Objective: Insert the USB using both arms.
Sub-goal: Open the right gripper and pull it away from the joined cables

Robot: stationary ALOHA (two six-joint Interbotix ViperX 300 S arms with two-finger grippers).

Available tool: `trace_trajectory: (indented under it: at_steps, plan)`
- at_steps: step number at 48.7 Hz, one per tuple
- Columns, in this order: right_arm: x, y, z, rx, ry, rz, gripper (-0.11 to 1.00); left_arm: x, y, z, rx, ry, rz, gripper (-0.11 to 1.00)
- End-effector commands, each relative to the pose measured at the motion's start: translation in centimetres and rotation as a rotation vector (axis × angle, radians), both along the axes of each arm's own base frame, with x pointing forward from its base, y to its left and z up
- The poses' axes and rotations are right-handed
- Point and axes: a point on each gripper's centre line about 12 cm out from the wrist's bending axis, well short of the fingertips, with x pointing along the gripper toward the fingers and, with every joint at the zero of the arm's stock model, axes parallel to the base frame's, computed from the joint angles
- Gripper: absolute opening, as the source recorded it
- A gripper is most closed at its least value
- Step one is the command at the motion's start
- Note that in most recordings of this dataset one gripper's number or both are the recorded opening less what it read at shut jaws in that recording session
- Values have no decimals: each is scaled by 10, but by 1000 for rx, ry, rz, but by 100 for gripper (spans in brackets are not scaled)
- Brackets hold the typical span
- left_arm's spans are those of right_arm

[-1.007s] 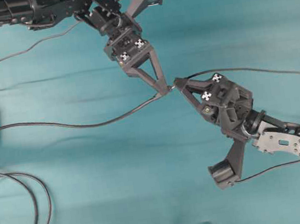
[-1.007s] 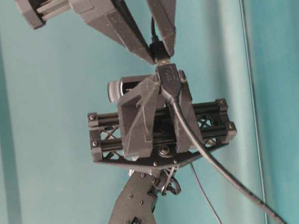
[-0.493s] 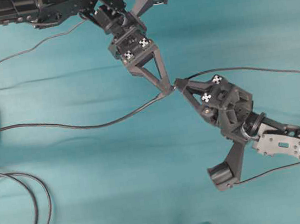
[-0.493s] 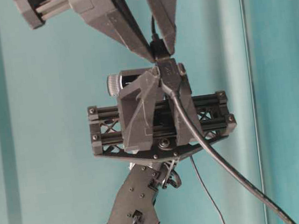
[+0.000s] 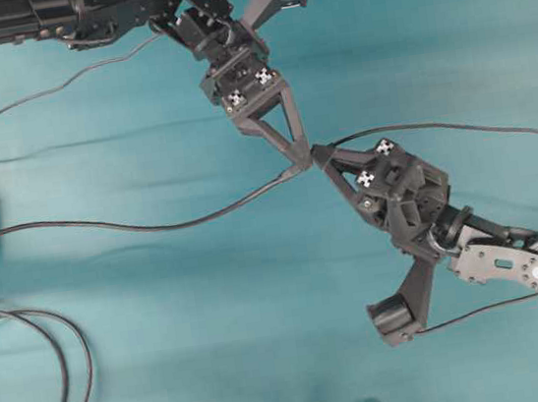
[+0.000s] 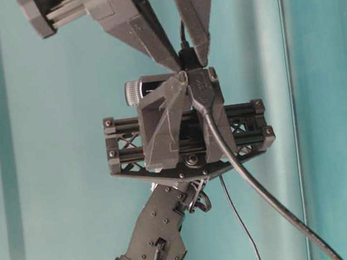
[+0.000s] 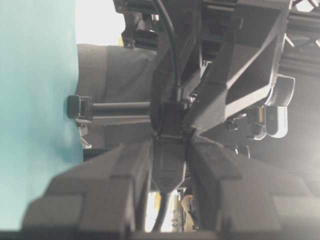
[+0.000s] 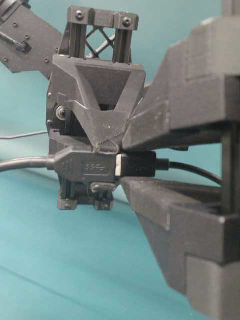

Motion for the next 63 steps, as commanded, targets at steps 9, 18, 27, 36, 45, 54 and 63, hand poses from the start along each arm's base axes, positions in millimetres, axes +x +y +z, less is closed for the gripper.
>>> trace_trajectory:
  at_steps: [9, 18, 27, 36, 45, 54, 63]
  plan:
    - [-3, 2, 14, -18, -63, -48, 18, 4, 14, 19, -10, -17, 35, 22]
    - [-5, -1, 12, -9, -74, -67, 18, 4, 12, 20, -11, -20, 28, 22]
    - [-5, -4, 12, 51, -115, -97, 19, 4, 10, 20, -12, -20, 22, 22]
    - [-6, -4, 11, 64, -126, -105, 62, 5, 5, 19, -12, -18, 13, 22]
    - [-6, -4, 12, 61, -129, -109, 70, 6, 1, 19, -10, -19, 6, 22]
    - [-18, -6, 28, 68, -190, -167, 70, 5, 0, 15, 9, -11, 23, 22]
    - [-38, 10, 54, 265, -306, -173, 70, -1, 18, 7, 223, 29, 119, 22]
